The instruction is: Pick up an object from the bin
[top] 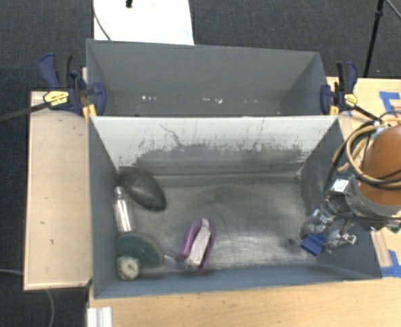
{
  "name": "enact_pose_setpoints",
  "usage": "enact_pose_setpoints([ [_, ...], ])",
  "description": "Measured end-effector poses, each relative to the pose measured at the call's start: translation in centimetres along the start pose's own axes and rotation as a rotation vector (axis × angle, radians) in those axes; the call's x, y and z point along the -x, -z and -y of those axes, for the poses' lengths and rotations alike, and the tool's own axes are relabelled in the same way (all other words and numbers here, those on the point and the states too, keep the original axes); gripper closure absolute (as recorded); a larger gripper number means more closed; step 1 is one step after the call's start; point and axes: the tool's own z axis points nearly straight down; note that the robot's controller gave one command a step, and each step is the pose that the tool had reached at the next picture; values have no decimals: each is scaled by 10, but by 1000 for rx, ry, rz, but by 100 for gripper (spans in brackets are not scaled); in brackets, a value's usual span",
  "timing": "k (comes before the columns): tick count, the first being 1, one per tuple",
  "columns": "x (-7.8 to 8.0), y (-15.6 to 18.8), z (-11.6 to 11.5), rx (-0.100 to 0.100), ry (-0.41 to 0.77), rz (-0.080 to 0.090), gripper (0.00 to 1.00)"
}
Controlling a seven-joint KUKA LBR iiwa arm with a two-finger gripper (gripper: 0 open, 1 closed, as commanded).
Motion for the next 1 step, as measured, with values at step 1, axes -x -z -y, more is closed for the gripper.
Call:
enact_pose_setpoints([
  [1,1,11,0,-1,-6,1,100],
])
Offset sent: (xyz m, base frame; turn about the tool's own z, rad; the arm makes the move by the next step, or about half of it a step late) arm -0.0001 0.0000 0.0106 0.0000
